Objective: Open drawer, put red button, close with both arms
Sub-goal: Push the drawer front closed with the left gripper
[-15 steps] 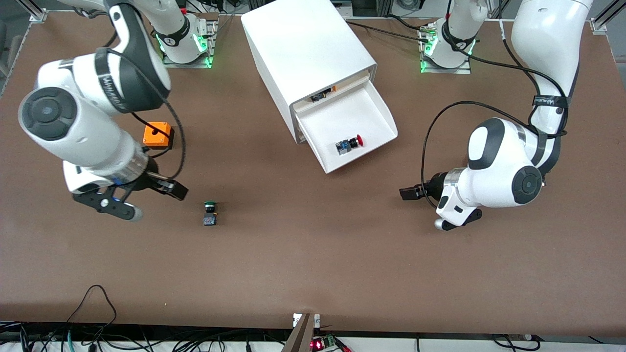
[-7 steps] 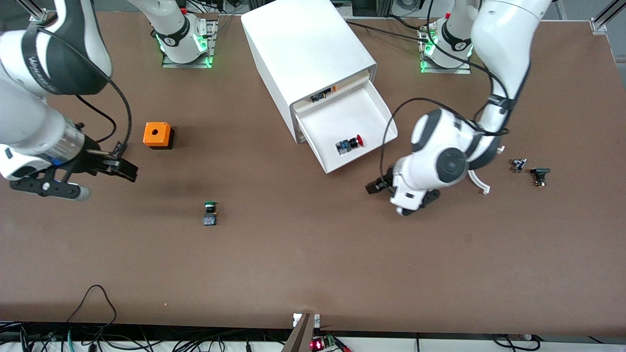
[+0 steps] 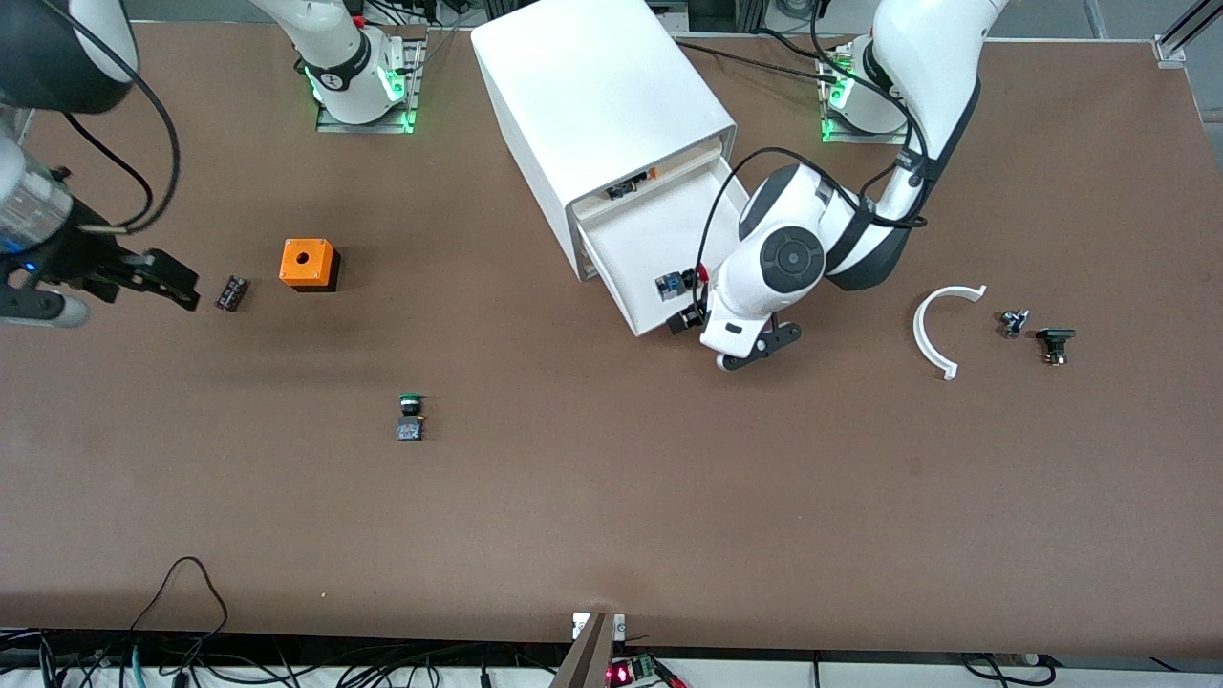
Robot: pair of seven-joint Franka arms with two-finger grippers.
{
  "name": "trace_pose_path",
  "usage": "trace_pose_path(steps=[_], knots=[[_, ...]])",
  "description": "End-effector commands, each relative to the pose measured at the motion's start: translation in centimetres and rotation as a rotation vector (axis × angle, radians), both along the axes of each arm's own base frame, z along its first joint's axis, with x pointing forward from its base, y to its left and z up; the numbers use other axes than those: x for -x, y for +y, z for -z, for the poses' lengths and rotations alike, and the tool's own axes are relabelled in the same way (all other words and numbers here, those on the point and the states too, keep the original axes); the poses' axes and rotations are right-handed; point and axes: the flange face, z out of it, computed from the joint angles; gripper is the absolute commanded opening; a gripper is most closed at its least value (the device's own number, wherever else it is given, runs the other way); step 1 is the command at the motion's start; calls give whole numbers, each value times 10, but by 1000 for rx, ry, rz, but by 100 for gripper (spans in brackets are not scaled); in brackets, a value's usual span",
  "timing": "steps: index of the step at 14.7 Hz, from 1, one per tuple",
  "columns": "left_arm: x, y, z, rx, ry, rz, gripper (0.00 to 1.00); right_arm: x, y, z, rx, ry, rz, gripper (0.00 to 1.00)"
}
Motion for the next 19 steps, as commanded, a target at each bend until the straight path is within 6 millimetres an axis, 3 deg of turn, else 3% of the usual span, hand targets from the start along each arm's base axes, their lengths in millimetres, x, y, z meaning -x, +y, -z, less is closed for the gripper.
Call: trace_pose_path(steps=[1,7,10,13,19], knots=[[29,-10,-5,-24,-13,22,100,23,-8,-17,-20,8,-14,100],[58,-43,-10,-9,7,51,100,23,-5,-36,-43,15,15,100],[79,-61,-9,1,25,89,100,34,-1,-48,-111,95,16,100],[90,-67,-6,-4,44,110,100,30,4,-53,-104,87,-12,100],[131,-102,-13,5,73,127,100,15,27,-35,-75,110,-42,100]])
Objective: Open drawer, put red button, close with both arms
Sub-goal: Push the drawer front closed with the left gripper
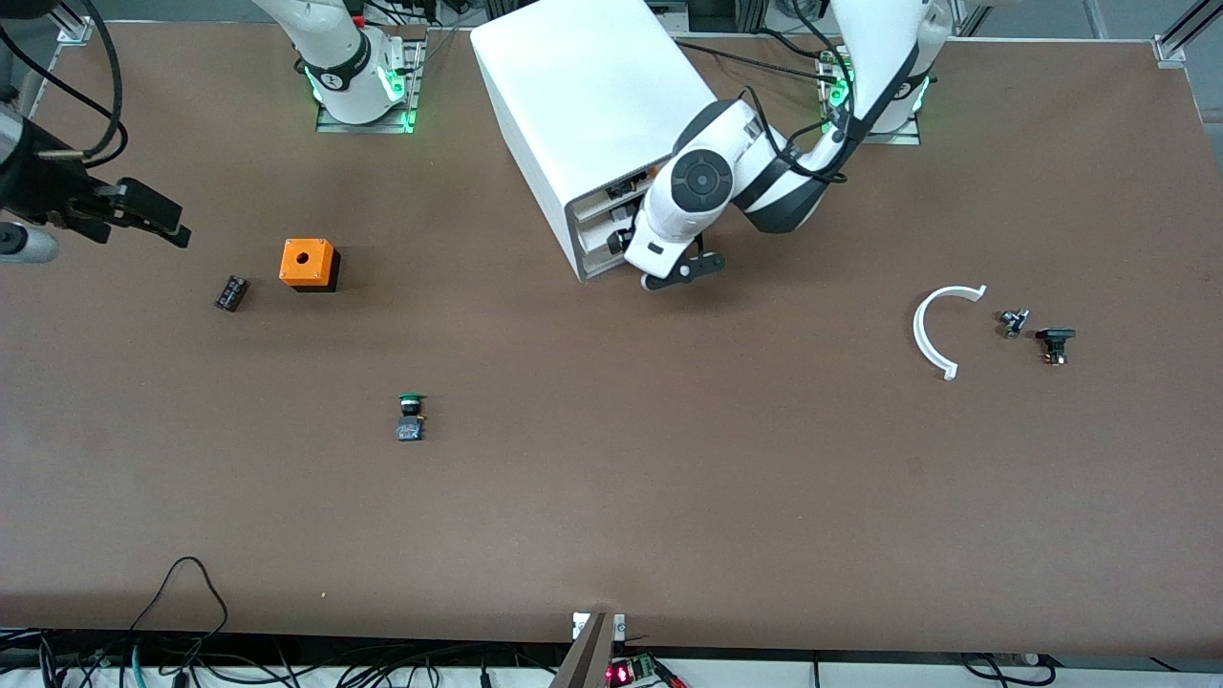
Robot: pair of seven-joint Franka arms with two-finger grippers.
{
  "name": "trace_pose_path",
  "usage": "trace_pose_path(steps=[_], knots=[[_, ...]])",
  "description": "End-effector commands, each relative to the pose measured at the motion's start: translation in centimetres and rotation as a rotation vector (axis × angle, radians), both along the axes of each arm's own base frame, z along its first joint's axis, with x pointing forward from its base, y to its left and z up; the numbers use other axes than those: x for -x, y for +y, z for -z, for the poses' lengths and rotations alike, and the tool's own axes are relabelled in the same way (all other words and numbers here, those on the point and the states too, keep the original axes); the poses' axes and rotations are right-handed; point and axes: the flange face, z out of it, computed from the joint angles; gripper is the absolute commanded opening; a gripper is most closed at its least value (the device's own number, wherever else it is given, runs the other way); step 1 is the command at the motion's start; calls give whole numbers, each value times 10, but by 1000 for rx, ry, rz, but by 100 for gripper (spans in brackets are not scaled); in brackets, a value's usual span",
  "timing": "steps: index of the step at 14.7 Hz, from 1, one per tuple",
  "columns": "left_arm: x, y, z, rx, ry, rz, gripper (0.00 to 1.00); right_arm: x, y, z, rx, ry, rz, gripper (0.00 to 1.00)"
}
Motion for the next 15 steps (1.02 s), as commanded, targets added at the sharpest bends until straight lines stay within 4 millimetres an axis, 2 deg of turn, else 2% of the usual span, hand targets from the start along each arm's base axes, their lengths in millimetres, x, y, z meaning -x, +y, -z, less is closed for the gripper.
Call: trace_pose_path(steps=[1,7,10,12,15], knots=[[18,-5,-9,-24,-14,8,100,-10,10,-7,12,-7,-29,100],[25,-9,-5,-25,-6,20,100,-11,6,-8,14,-14,-19,100],[13,-2,-15,-13,-27,28,100,-12,7,-7,26,-18,-22,100],[-20,23,-35,-12,-72,86,100,-13,6,-6,50,-16,-31,100],[-85,93,-69,-60,-116,207,100,-13,5,-6,52,-18,-32,100]])
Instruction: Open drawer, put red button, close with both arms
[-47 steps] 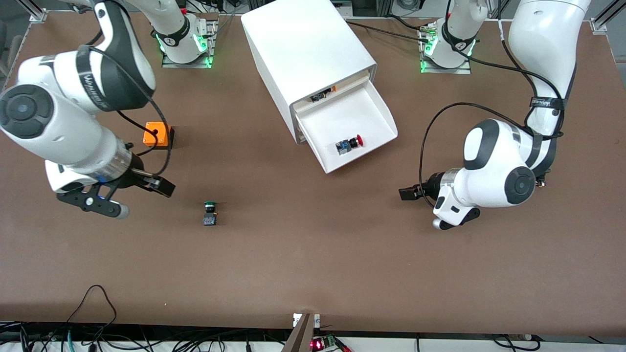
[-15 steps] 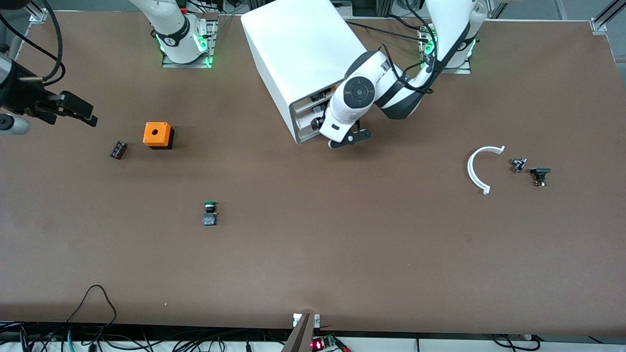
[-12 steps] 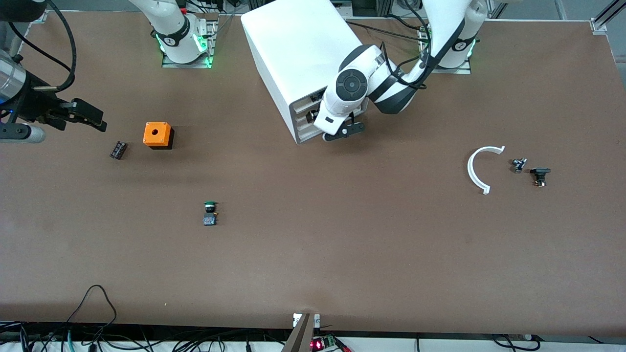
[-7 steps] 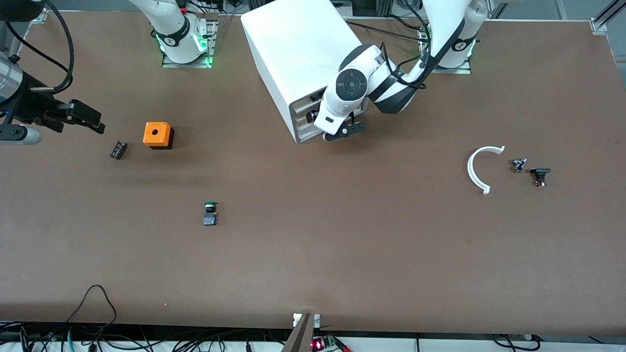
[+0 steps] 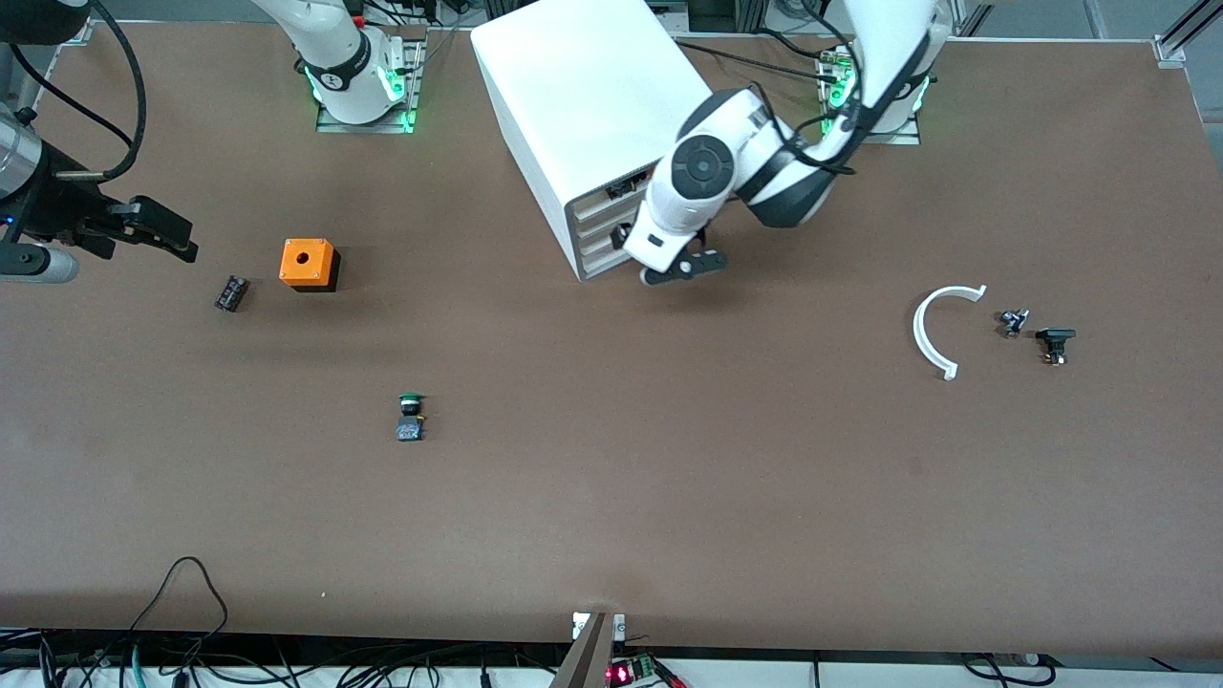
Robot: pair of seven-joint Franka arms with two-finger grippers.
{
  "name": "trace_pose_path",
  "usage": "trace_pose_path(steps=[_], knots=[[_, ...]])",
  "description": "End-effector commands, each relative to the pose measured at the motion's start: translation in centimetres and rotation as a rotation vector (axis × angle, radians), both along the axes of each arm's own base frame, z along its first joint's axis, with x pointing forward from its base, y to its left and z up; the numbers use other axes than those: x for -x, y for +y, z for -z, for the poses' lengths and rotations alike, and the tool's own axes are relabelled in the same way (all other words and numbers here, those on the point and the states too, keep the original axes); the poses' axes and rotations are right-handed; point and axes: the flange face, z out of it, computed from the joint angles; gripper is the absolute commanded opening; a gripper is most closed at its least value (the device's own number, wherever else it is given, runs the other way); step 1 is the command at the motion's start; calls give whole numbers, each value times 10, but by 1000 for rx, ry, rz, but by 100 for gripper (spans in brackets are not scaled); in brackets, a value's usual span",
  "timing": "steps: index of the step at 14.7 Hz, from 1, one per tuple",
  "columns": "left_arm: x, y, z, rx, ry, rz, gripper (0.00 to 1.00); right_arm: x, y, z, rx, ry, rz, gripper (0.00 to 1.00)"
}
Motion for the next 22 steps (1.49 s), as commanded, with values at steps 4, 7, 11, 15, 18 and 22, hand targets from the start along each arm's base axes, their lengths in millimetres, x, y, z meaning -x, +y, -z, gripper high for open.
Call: trace_pose_path(steps=[4,7,11,15,18,22], knots=[[-99,128,-74,-2,-33,208,100,-4,0,-2,12,-1,-19,100],[-126,167,-108,-13,-70,254,100,-10,0,-5,12,-17,-16,100],[-155,247,-150,35,-67,383,100,-16,0,-7,11,-18,-14,100],[-153,308,-193,11,-118,501,100,-17,-1,-6,12,-15,-11,100],[-125,336,-240,-49,-180,487,100,-16,-1,-7,12,-17,-11,100],[-75,353,-299,-74,-261,289,100,-18,-1,-7,14,-28,-9,100]])
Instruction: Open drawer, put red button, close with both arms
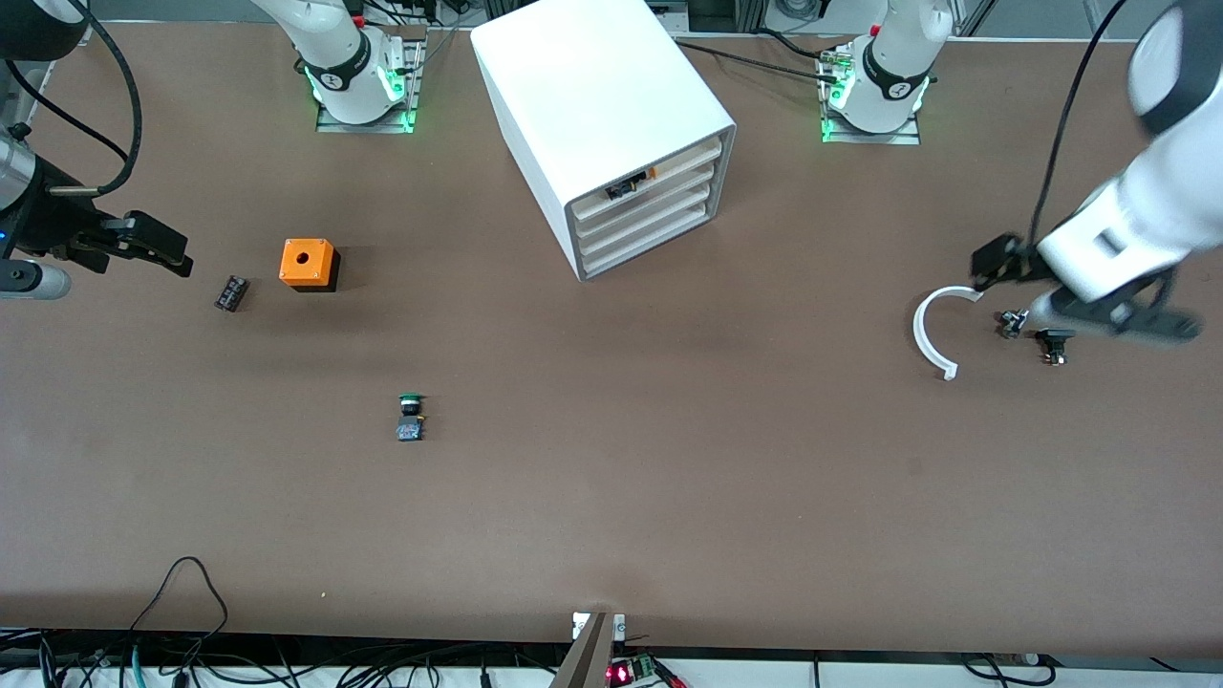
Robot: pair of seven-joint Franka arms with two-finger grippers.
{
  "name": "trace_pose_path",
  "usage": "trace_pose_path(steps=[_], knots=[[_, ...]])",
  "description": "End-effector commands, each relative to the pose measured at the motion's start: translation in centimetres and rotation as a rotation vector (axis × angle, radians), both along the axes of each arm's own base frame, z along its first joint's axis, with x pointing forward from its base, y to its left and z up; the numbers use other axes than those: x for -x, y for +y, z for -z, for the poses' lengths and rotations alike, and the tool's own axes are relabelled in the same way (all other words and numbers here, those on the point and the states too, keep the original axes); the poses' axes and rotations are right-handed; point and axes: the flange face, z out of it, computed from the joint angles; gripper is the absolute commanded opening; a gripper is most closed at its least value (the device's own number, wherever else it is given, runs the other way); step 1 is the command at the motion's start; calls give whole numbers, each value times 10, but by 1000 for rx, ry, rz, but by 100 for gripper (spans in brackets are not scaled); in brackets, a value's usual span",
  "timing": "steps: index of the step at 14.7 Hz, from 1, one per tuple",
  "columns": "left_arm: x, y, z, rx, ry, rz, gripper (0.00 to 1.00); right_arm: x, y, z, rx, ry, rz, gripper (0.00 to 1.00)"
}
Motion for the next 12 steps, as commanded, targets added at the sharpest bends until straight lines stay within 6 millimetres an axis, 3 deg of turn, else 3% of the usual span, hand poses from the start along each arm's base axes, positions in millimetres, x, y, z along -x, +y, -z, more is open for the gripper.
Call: trace_pose_path(steps=[1,3,10,12], knots=[[46,0,-31,13,-44,-116,100,-4,-1,-6,13,-13,-8,100],[46,16,-31,23,-42,-120,100,-5,1,-10,13,-35,-12,100],[41,30,-19,21,-20,-129,100,-4,11,-13,53,-44,-38,100],[44,17,-19,18,-16,-106,100,-5,16,-14,52,-51,-46,100]])
